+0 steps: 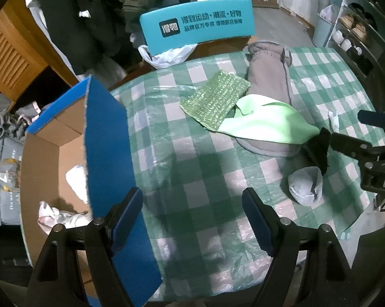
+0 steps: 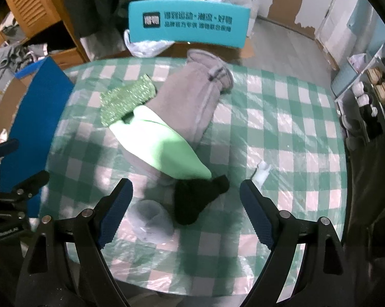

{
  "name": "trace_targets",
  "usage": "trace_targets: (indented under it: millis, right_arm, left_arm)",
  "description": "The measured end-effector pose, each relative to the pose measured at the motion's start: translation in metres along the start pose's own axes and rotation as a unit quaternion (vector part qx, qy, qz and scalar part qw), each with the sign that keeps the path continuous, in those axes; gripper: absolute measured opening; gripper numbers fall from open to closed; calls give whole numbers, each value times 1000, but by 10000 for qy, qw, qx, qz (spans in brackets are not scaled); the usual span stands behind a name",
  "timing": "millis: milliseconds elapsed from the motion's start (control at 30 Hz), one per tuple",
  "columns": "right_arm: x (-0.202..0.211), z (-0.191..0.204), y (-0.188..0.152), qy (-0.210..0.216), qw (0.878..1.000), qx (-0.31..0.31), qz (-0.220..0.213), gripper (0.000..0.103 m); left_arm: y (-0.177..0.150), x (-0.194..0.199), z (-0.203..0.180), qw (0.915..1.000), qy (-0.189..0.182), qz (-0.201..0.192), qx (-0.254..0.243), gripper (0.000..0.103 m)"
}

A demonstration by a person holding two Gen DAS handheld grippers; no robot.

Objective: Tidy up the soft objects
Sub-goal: 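Grasp the black sock with the right tool while the left tool approaches the grey sock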

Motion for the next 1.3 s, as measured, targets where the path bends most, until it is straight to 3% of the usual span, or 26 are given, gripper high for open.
trace_targets:
  millis: [867, 1067, 1133, 1300]
  right_arm:
    - [-83, -29, 2, 76, 9959, -379, 823, 85]
    - [-90, -33, -2, 144, 9943, -351, 995, 55]
    - [-92, -32, -4, 134, 9938, -295, 1060, 39]
    - [-90, -36, -16, 81, 9940, -246, 1067, 36]
  left_arm:
    - [25, -49, -39, 9981, -292, 485, -226, 82]
    - [27, -50, -42, 9979, -327, 503, -250, 82]
    - [27, -49, -43, 9978, -356, 500, -262, 82]
    - [26, -47, -49, 9974, -435, 489, -305, 82]
Point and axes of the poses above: each gripper's, at about its wrist camera, not at the fingertips, and x roughly against the way its jaws point, z to its left, y to its top, the point moved 4 cm from there along -x, roughly the way its jaws point, and after that the axes turned 15 degrees about z, right-handed, at the moved point
